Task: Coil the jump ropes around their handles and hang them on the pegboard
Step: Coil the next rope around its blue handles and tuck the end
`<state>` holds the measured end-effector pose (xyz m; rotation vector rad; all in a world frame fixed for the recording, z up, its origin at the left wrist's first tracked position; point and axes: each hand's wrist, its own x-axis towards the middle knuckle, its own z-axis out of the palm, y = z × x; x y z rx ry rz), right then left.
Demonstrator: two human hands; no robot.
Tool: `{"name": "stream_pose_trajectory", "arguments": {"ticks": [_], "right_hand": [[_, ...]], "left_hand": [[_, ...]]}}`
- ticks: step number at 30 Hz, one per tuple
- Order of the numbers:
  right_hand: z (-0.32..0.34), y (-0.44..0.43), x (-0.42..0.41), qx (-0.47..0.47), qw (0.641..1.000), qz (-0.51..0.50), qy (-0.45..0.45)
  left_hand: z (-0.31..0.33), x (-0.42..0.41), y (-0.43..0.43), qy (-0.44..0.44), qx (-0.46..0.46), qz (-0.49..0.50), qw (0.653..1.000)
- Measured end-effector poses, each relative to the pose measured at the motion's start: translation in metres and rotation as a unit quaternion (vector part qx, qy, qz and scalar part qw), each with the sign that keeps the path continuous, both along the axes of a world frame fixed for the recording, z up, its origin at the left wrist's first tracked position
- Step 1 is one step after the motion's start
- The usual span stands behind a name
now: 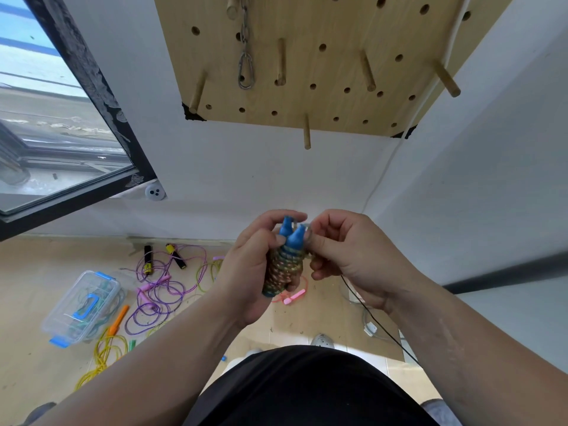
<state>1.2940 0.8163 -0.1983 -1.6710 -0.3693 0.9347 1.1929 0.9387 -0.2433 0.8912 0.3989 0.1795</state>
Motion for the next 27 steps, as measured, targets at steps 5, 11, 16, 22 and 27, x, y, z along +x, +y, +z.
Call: {"name": "stream_pose_trajectory", "arguments": {"ticks": [5, 11, 16, 22, 27], "right_hand": [[-0.004, -0.002, 0.001, -0.013, 0.999, -0.021, -0.047], [0.001, 0.003, 0.003, -0.056, 0.997, -0.028, -0.035], [0.011, 0.012, 0.019, -0.001, 0.995, -0.067, -0.073], [0.022, 0.024, 0.058, 0.059, 0.984, -0.084, -0.145], [0.035, 0.029, 0.102, 0.116, 0.972, -0.105, -0.175]], "left_hand": [[0.004, 0.008, -0.003, 0.056, -0.042, 0.007, 0.997], [0.013, 0.021, -0.006, 0.099, -0.038, 0.042, 0.993], [0.025, 0.045, -0.003, 0.063, 0.006, 0.042, 0.997], [0.050, 0.090, -0.002, 0.012, 0.019, 0.098, 0.995], [0.065, 0.132, -0.001, 0.030, 0.241, 0.152, 0.958]]}}
